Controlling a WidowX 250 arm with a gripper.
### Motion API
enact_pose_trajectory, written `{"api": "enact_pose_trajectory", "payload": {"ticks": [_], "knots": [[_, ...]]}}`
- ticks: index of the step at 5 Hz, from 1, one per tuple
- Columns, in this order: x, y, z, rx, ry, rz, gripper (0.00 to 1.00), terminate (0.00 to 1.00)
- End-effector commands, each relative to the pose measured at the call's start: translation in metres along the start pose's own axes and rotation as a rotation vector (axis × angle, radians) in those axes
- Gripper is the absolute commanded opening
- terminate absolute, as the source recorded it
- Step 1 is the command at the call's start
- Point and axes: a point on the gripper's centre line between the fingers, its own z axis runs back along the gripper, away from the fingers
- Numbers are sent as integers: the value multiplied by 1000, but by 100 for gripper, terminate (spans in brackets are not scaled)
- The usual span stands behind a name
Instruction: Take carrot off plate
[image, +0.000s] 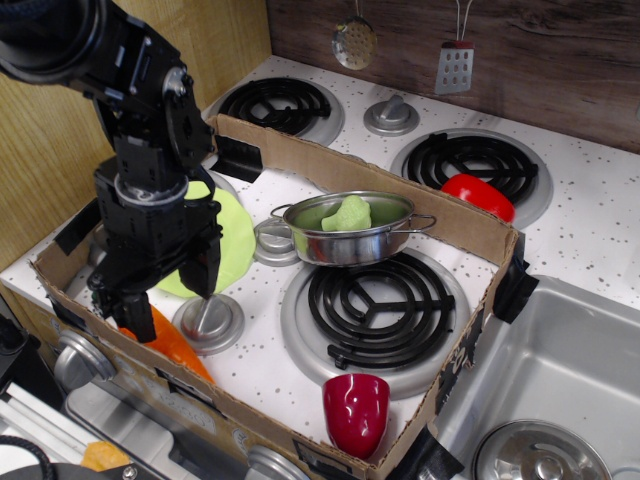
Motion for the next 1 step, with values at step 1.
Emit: {"api": "enact_pose_trajectory", "payload": {"ticks": [1], "knots": [[-3,-20,49,-15,-63,-63,100,100]]}}
